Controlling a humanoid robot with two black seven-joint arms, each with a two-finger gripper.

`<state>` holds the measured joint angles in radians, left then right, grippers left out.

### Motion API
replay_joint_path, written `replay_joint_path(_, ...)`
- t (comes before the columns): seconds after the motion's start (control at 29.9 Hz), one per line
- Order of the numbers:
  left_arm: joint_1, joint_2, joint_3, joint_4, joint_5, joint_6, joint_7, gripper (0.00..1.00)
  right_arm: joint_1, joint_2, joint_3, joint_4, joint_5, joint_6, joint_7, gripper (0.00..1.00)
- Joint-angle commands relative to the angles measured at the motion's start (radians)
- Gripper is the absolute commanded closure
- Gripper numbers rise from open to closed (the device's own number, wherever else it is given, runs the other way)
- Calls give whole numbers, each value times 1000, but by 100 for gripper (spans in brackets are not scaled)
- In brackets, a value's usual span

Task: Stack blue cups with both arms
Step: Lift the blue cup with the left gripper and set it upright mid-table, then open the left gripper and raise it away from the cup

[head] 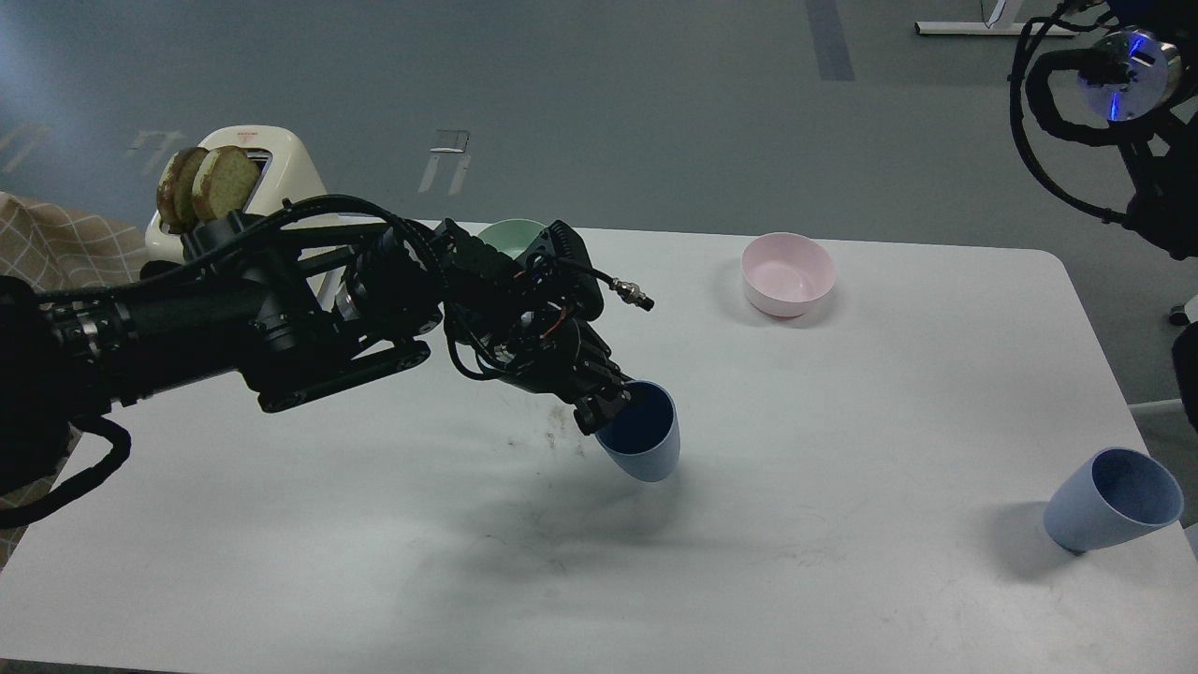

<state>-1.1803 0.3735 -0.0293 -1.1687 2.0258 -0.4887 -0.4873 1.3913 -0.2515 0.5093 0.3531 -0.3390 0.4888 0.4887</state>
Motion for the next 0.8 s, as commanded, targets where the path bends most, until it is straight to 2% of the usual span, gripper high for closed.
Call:
replay_joint_path(0.0, 4, 4, 3, 3, -1, 0, -1, 100, 0, 0, 0, 0, 0, 0, 0, 0)
replay_joint_path(0.1, 4, 2, 3, 3, 1, 0, -1, 100, 0, 0, 0, 0, 0, 0, 0, 0)
replay_joint_path(0.13, 2, 1, 3, 3, -1, 0, -1, 92, 0, 1, 0, 0, 0, 0, 0, 0)
replay_joint_path(0.17, 1, 1, 3, 3, -1, 0, -1, 79, 0, 0, 0, 0, 0, 0, 0, 0)
replay_joint_path(0.23, 2, 2, 3, 4, -1, 0, -1, 68, 0, -2, 0, 0, 0, 0, 0, 0)
replay_joint_path(0.5, -1, 1, 3, 3, -1, 0, -1, 63, -6, -5, 0, 1, 0, 0, 0, 0)
replay_joint_path(0.57, -10, 1, 2, 3, -1, 0, -1, 55, -8, -5, 0, 1, 0, 0, 0, 0)
replay_joint_path(0.64, -22, 5, -3, 3, -4, 0, -1, 39, -9, -5, 0, 1, 0, 0, 0, 0)
replay_joint_path(0.67, -31, 8, -3, 3, -6, 0, -1, 35, -9, -5, 0, 1, 0, 0, 0, 0)
replay_joint_path(0.7, -51, 13, -6, 3, -18, 0, -1, 27, -8, -6, 2, 1, 0, 0, 0, 0)
replay_joint_path(0.77, -70, 16, -6, 3, -50, 0, -1, 20, -9, -8, 0, 1, 0, 0, 0, 0)
